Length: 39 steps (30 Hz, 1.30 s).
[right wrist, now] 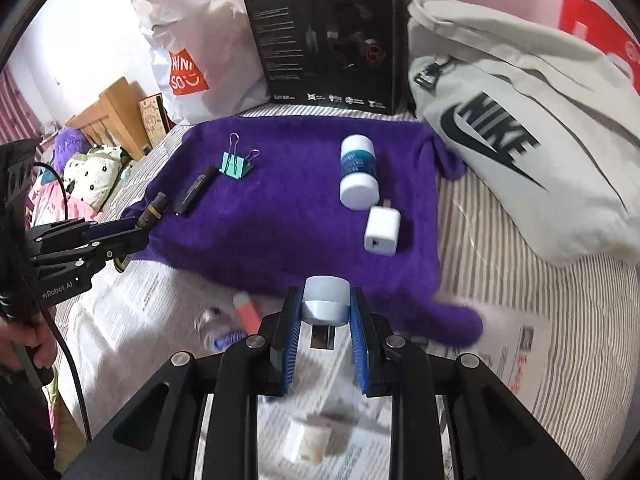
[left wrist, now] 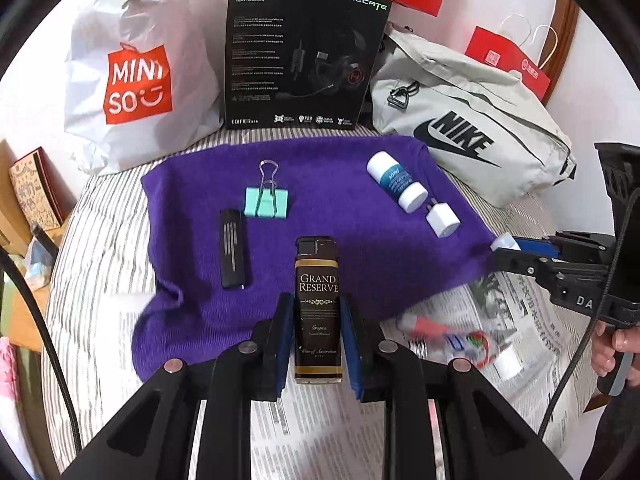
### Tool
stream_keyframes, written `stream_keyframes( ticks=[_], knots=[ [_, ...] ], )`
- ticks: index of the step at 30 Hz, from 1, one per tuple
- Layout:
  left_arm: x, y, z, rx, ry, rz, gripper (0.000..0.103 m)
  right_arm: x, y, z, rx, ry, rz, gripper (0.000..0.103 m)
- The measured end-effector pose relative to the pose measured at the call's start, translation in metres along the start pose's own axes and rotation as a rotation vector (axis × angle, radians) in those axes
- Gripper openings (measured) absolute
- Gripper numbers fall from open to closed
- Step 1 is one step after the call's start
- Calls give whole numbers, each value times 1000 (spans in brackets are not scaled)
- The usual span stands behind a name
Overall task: Organize rigid objects
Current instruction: 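Carry the gold tube and white plug onto the purple towel and release both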
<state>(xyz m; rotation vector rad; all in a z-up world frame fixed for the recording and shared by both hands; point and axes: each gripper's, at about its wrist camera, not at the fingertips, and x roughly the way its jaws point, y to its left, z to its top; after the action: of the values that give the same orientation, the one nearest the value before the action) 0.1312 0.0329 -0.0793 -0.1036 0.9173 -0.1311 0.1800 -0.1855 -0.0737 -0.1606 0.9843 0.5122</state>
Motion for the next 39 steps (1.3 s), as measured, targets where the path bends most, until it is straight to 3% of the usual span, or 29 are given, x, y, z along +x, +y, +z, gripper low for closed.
stream_keyframes(
  ticks=[13, 25, 39],
  knots=[
    [33, 12, 28, -12, 41, -15, 22, 50, -4, 39, -18, 61, -32, 24],
    [63, 19, 38, -17, 84, -18, 22, 89, -18, 33, -3, 160, -52, 24],
    [95, 20, 34, 12, 138, 25, 22, 90, -17, 32, -27, 153, -37, 24]
  ],
)
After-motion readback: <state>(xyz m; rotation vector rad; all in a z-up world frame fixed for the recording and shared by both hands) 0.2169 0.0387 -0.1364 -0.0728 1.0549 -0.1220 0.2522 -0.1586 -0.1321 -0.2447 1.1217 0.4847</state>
